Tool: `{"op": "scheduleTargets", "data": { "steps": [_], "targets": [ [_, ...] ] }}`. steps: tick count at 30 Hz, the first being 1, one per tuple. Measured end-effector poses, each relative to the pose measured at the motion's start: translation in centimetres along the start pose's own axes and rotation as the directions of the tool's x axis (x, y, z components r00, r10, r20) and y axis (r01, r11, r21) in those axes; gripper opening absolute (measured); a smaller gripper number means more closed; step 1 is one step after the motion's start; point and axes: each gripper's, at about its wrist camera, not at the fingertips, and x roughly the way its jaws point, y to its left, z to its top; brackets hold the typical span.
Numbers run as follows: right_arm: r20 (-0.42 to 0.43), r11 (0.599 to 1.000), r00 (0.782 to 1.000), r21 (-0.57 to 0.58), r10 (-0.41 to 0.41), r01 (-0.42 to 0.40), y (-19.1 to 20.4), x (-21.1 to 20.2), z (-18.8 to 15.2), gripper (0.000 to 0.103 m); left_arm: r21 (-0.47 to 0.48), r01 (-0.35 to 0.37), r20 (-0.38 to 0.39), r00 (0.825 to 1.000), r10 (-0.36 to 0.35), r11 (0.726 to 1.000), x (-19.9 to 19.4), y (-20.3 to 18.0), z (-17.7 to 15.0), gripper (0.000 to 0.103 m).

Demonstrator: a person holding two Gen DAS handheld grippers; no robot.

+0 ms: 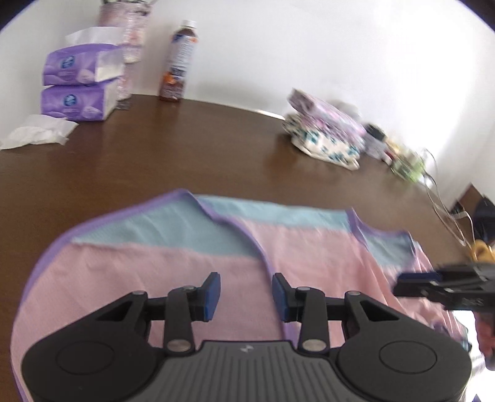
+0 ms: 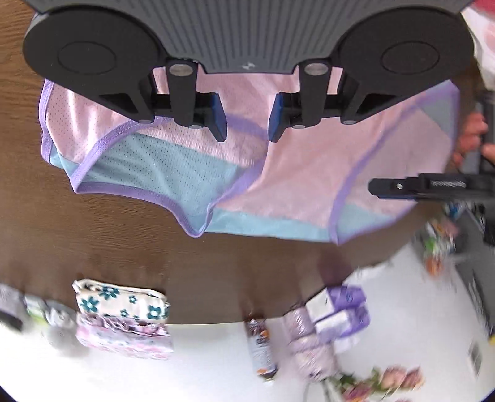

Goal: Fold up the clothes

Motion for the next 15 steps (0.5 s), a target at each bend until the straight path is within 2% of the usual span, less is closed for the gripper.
{"op": "scheduleTargets", "data": {
  "steps": [1,2,3,4,6,11,15],
  "targets": [
    [-0.009,1.0,1.0,-0.023,-0.015,0.015,0.2,0.2,-0.1,0.031,0.013,0.001,-0.008,1.0,-0.001,1.0,0.0,-0.3,-0.4,0.034],
    [-0.013,0.999,1.0,-0.034,-0.029,0.028,0.3,0.3,-0.2,0.026,0.024,-0.003,-0.016,1.0,0.003,1.0,0.0,-0.6,-0.7,0.034],
    [-0.01,0.999,0.999,-0.032,-0.04,0.04,0.1,0.2,-0.3,0.013,0.038,-0.012,-0.011,1.0,0.012,0.999,0.0,-0.8,-1.0,0.034],
    [-0.008,0.998,0.999,-0.03,-0.052,0.052,0.0,0.2,-0.4,0.006,0.053,-0.024,-0.004,1.0,0.024,0.998,0.0,-0.9,-1.1,0.032],
    [-0.004,0.997,0.997,-0.025,-0.075,0.075,-0.3,0.0,-0.5,0.0,0.071,-0.043,0.003,0.999,0.043,0.997,0.1,-1.1,-1.3,0.027],
    [0.01,0.992,0.992,-0.004,-0.125,0.125,-1.2,-0.4,-0.9,0.001,0.067,-0.039,0.02,0.999,0.038,0.997,0.0,-0.7,-1.6,0.026],
    [0.053,0.991,0.992,0.077,-0.116,0.112,-2.7,-1.8,-0.8,0.015,0.036,-0.03,0.022,0.999,0.03,0.999,-0.1,-0.3,-1.5,0.026]
  ]
}}
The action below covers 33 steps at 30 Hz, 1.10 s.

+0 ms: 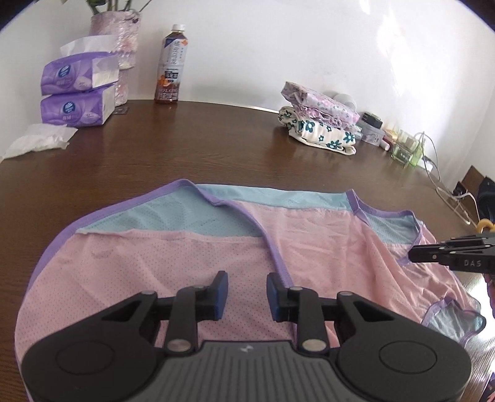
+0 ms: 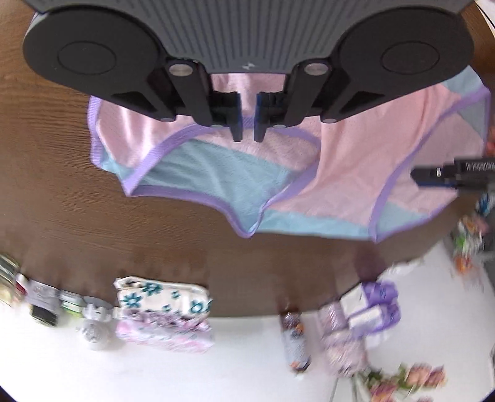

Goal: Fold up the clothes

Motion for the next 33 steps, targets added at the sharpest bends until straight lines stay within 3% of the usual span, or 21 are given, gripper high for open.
{"op": "scheduleTargets", "data": {
  "steps": [3,7,13,19,23,33],
  "targets": [
    [0.042,0.999,0.999,0.019,-0.026,0.025,-0.7,-0.9,0.1,0.034,-0.023,-0.001,-0.006,1.0,0.001,1.0,-0.2,0.3,0.2,0.026],
    [0.057,0.996,0.995,0.043,-0.077,0.075,-1.9,-1.1,0.0,0.035,-0.062,-0.016,-0.007,1.0,0.016,0.998,-0.5,1.1,0.8,0.026],
    [0.029,0.991,0.992,0.057,-0.126,0.124,-3.8,0.4,0.6,0.038,-0.074,-0.161,0.022,0.986,0.163,0.984,-0.3,3.4,2.5,0.028],
    [-0.002,0.983,0.984,0.05,-0.175,0.175,-5.4,2.1,1.5,0.035,-0.016,-0.28,0.022,0.96,0.28,0.96,1.5,4.6,3.6,0.026],
    [-0.019,0.978,0.979,0.046,-0.201,0.202,-6.3,3.2,2.3,0.019,-0.004,-0.301,0.022,0.953,0.301,0.954,2.4,4.9,4.4,0.026],
    [-0.021,0.972,0.973,0.058,-0.228,0.229,-7.9,6.4,5.6,0.019,-0.013,-0.371,0.043,0.927,0.372,0.928,5.0,6.1,6.7,0.026]
  ]
}}
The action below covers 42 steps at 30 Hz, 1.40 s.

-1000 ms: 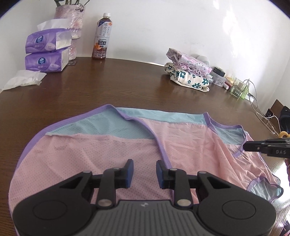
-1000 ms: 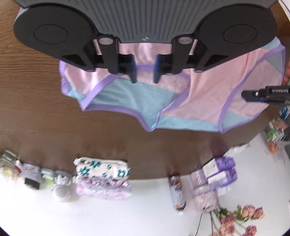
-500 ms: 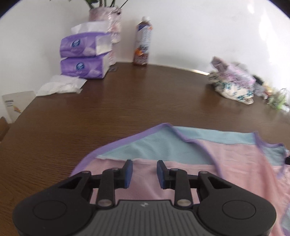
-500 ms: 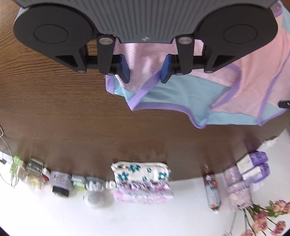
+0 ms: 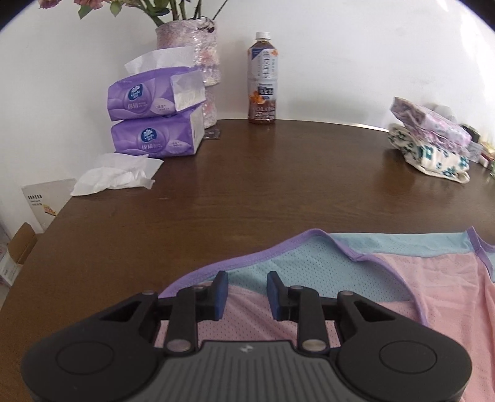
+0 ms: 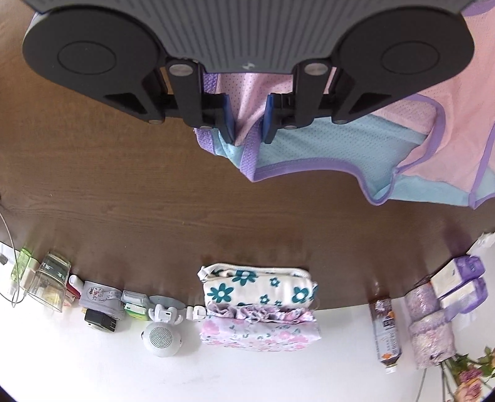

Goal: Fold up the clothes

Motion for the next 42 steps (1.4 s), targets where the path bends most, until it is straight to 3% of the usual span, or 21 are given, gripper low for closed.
{"op": "scheduleTargets", "data": {
  "steps": [2,5,8,12,17,19,20,21,24,28,31,32,35,40,42],
  "targets": [
    [-0.011,1.0,1.0,0.019,0.017,-0.017,-0.3,0.3,0.6,0.021,-0.007,-0.008,-0.01,1.0,0.008,1.0,0.4,0.1,0.5,0.026],
    [0.021,0.99,0.992,0.063,0.122,-0.123,-0.3,-1.4,1.1,0.025,-0.038,0.034,-0.016,0.999,-0.035,0.999,-0.1,0.3,1.3,0.026],
    [0.053,0.969,0.97,0.059,0.239,-0.242,1.1,-2.8,1.5,0.032,-0.05,0.109,-0.009,0.994,-0.11,0.993,-0.9,-0.1,1.8,0.026],
    [0.01,0.938,0.939,0.03,0.344,-0.344,4.6,-1.4,2.6,0.032,-0.052,0.2,-0.051,0.978,-0.203,0.978,-0.1,-2.1,2.7,0.026],
    [-0.034,0.939,0.94,0.077,0.339,-0.335,7.8,2.9,4.6,0.032,-0.066,0.223,-0.077,0.971,-0.228,0.973,1.7,-5.0,3.9,0.026],
    [-0.062,0.947,0.947,0.086,0.315,-0.31,8.4,4.0,5.0,0.021,-0.074,0.215,-0.091,0.971,-0.221,0.974,2.5,-5.6,4.2,0.025],
    [-0.071,0.951,0.95,0.083,0.303,-0.297,8.6,4.3,5.2,0.009,-0.078,0.208,-0.099,0.971,-0.215,0.975,2.8,-5.8,4.3,0.024],
    [-0.076,0.955,0.953,0.073,0.292,-0.287,8.7,4.6,5.3,0.004,-0.082,0.202,-0.101,0.973,-0.21,0.976,3.1,-5.8,4.4,0.014],
    [-0.069,0.964,0.961,0.031,0.266,-0.265,8.9,4.6,5.5,0.002,-0.096,0.185,-0.09,0.977,-0.194,0.978,3.8,-5.6,4.6,0.0],
    [-0.027,0.974,0.974,-0.015,0.227,-0.227,8.8,4.4,5.9,0.002,-0.128,0.161,-0.072,0.983,-0.171,0.979,4.4,-4.8,4.7,0.0],
    [-0.014,0.97,0.97,0.0,0.243,-0.243,7.9,3.3,5.4,0.003,-0.16,0.162,-0.064,0.983,-0.174,0.974,4.5,-4.1,4.7,0.0],
    [-0.011,0.968,0.968,0.008,0.251,-0.251,7.5,2.9,5.1,0.007,-0.17,0.166,-0.062,0.982,-0.178,0.971,4.5,-3.9,4.7,0.001],
    [-0.001,0.961,0.961,0.03,0.276,-0.276,6.4,1.5,4.4,0.04,-0.215,0.175,-0.06,0.98,-0.192,0.961,4.0,-3.2,4.6,0.008],
    [0.017,0.946,0.949,0.067,0.316,-0.316,4.5,-0.8,3.2,0.04,-0.186,0.266,-0.011,0.962,-0.272,0.946,-0.3,-1.8,3.3,0.023],
    [0.005,0.941,0.942,0.049,0.336,-0.336,3.9,-2.8,1.8,0.04,-0.148,0.312,-0.005,0.949,-0.317,0.938,-2.7,-1.4,2.0,0.044]
  ]
}}
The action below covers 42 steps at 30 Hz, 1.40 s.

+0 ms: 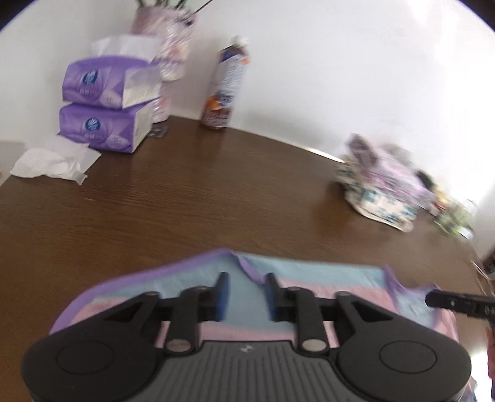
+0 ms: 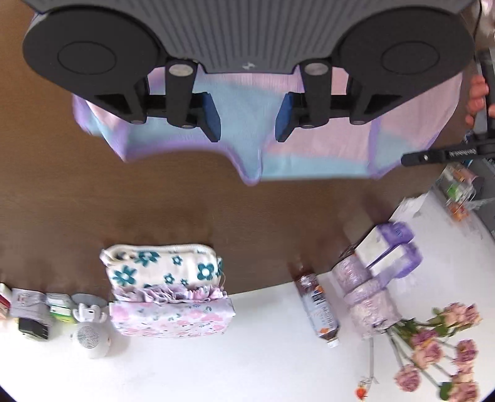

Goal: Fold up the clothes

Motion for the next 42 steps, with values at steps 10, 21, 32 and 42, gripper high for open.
{"op": "scheduleTargets", "data": {
  "steps": [10,21,32,42],
  "targets": [
    [-0.144,0.961,0.978,-0.211,0.152,-0.18,5.6,-5.9,-9.0,0.039,0.191,0.085,-0.073,0.995,-0.072,0.978,-7.4,-2.3,-9.1,0.041],
    [-0.137,0.971,0.978,-0.159,0.158,-0.18,7.6,-5.0,-11.7,0.004,0.225,0.107,-0.145,0.987,-0.075,0.968,-8.7,-2.7,-13.1,0.033],
    [-0.097,0.994,0.989,0.043,0.109,-0.105,2.8,-5.9,-11.7,0.004,0.34,0.076,-0.115,0.993,-0.039,0.937,-10.2,-2.6,-15.0,0.002],
    [-0.075,0.987,0.986,0.063,0.15,-0.145,2.4,-6.8,-12.1,0.019,0.291,0.069,-0.102,0.994,-0.041,0.954,-10.6,-2.3,-14.4,0.011]
  ]
}}
